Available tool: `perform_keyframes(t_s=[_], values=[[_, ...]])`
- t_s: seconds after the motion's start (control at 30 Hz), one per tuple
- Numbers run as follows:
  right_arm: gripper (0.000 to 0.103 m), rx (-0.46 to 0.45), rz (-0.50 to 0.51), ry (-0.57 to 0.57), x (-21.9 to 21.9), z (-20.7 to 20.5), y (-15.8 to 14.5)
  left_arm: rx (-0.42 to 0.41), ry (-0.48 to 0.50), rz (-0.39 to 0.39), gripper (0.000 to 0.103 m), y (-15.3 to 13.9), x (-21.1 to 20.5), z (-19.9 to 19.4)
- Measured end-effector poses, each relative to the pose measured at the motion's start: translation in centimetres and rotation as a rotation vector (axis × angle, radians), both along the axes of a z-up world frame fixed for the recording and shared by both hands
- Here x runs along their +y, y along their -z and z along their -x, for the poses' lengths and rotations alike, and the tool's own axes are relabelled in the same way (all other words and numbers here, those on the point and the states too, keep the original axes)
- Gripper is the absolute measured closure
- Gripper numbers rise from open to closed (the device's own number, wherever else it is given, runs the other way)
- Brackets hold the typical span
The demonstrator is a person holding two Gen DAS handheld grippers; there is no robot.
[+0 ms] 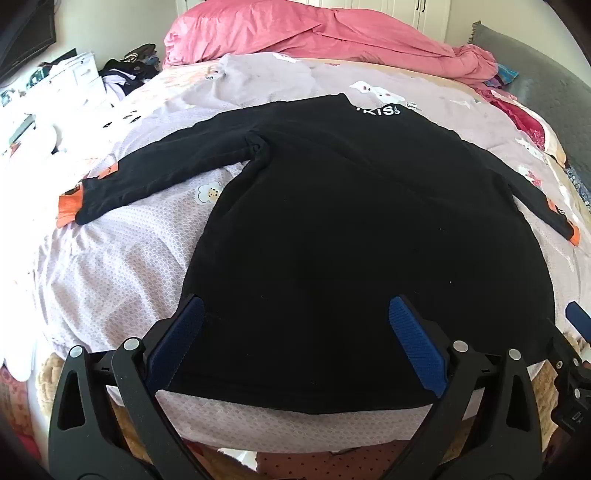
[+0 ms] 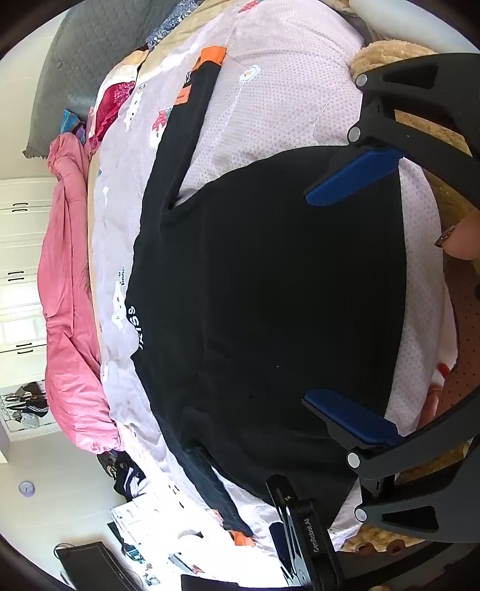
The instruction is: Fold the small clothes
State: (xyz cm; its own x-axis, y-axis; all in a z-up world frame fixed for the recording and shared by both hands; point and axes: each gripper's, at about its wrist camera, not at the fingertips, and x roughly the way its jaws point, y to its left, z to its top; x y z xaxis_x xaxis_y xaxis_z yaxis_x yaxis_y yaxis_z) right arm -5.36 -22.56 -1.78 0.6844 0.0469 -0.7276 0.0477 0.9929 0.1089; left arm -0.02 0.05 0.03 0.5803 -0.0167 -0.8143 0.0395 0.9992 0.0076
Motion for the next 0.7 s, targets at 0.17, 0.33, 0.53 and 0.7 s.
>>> perform_keyframes(t_s=[0.17, 0.33, 0.53, 0.7], values=[[0.004, -0.002, 0.008, 0.004, -0.11, 0.01, -0.06, 0.006, 0.013, 0.001, 0.009, -0.04, -0.15, 0.07], [0.004, 0.004, 0.008, -0.006, 0.0, 0.02, 0.25, 0.01, 0.017, 0.006, 0.009, -0.04, 0.03, 0.41], [0.004, 0.004, 0.009, -0.004, -0.32, 0.1, 0.08, 0.014, 0.011, 0.004, 0.009, 0.11, -0.09, 0.03], [0.004, 0.009, 0.017, -0.006, 0.35, 0.1, 0.04, 0.018, 0.013, 0.008, 0.009, 0.28, 0.03, -0.06]])
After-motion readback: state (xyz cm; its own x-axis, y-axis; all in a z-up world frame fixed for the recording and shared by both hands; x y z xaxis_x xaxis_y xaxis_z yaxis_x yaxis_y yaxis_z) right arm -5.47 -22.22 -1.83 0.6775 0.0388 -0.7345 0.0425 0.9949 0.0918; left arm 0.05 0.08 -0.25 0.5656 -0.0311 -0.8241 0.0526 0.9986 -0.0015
